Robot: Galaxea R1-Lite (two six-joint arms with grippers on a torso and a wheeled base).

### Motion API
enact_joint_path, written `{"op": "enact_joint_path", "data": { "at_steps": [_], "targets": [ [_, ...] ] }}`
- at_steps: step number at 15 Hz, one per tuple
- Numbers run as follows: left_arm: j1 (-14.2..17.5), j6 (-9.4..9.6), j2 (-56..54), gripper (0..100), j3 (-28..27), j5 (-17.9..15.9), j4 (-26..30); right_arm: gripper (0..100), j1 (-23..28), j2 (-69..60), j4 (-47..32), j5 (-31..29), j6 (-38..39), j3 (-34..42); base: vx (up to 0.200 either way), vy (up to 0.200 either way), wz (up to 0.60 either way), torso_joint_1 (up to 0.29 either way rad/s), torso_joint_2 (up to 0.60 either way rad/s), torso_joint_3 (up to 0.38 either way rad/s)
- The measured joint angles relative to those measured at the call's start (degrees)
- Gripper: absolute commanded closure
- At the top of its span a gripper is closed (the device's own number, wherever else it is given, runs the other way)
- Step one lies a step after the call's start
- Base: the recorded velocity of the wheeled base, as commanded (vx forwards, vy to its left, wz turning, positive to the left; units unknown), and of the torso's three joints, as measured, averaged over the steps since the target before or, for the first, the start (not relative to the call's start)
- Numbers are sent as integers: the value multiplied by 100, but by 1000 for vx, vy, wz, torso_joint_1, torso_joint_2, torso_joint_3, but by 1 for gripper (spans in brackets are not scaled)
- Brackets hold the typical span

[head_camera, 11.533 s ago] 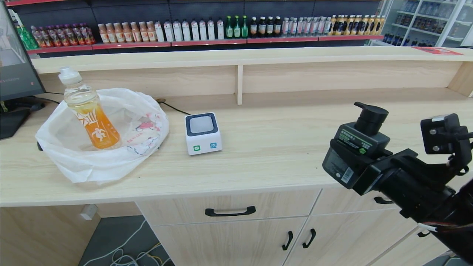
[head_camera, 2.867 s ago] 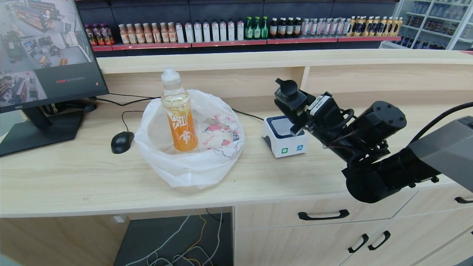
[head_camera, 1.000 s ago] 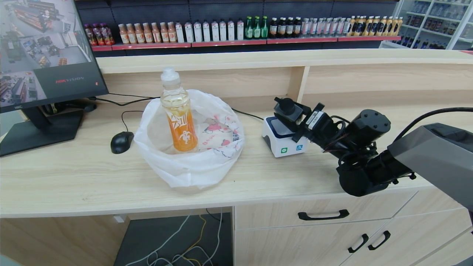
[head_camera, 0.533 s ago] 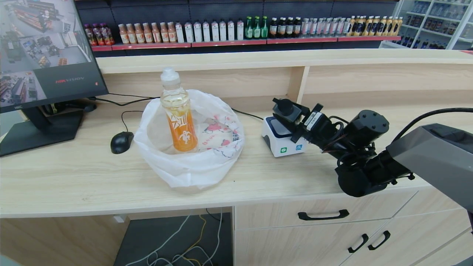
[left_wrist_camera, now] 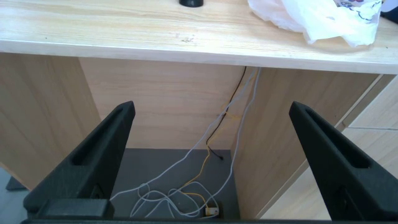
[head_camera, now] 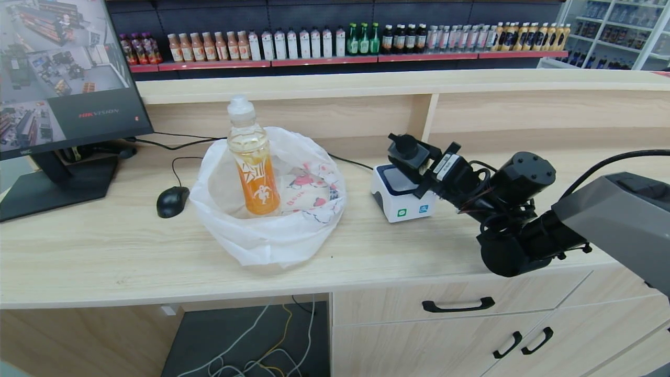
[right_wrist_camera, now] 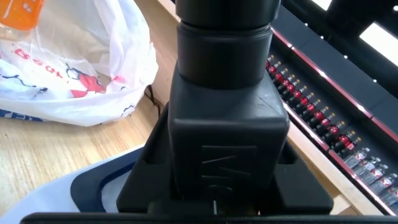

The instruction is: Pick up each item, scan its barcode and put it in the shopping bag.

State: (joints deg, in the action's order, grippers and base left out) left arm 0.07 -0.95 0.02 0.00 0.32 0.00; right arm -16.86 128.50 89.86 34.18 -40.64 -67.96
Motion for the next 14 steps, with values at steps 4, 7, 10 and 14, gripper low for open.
{"op": "enact_joint_path", "data": {
  "at_steps": [4,7,10,14],
  "targets": [
    [0,0,0,0,0,0,0,100,-55,-240,0,-211,178,30,0,0,0,0,0,0],
    [-2,0,0,0,0,0,0,100,-304,-455,5,-862,877,55,0,0,0,0,0,0],
    [0,2,0,0,0,0,0,100,-477,-734,9,-1615,1465,184,0,0,0,0,0,0],
    [0,0,0,0,0,1,0,100,-524,-1276,5,-2994,2560,1143,0,0,0,0,0,0]
  ]
}}
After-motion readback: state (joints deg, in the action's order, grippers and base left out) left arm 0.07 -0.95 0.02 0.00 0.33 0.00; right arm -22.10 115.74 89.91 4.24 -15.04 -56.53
